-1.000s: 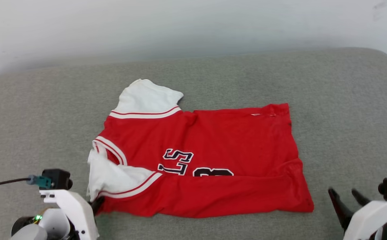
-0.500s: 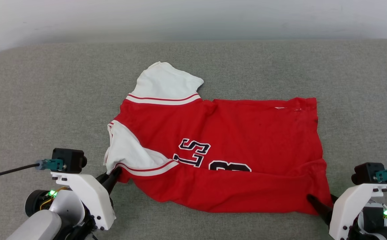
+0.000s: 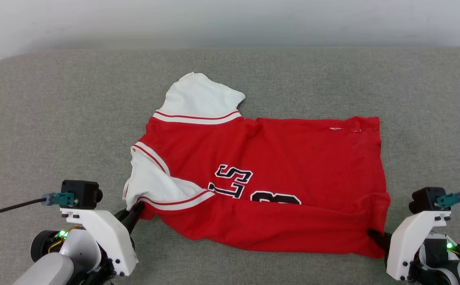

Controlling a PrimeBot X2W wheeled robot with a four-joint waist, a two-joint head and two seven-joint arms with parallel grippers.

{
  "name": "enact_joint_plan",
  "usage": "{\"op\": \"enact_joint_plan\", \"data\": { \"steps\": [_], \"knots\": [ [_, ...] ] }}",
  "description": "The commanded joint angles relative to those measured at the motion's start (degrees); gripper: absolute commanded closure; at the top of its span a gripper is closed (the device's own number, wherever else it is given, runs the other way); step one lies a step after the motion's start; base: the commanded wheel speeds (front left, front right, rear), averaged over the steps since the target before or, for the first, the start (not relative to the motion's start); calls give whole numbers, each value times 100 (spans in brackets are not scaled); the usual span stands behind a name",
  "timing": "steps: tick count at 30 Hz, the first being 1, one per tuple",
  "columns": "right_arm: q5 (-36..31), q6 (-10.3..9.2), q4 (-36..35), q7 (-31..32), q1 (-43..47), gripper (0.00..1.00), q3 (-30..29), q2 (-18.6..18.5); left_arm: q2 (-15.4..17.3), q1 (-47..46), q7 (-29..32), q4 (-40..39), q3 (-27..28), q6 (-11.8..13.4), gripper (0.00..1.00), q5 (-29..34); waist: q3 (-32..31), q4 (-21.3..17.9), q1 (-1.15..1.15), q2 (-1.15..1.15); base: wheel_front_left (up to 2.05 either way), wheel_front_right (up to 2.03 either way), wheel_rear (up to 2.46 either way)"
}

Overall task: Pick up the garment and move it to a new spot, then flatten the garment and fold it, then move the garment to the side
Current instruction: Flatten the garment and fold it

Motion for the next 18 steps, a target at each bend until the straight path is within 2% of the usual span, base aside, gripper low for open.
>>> {"op": "enact_joint_plan", "data": {
  "steps": [1, 8, 18],
  "knots": [
    [15, 0, 91, -32, 6, 100, 92, -14, -8, 38, -49, 9, 22, -25, 100, -18, -97, -13, 0, 0, 0, 0, 0],
    [128, 0, -111, -128, 73, 100, 172, -168, -47, 267, -107, 5, 22, 33, 100, -126, -541, -34, 0, 0, 0, 0, 0],
    [187, 0, -399, -51, 508, 100, 258, -237, 75, 915, -164, -232, 34, 350, 100, -258, -1142, -24, 0, 0, 0, 0, 0]
  ]
}}
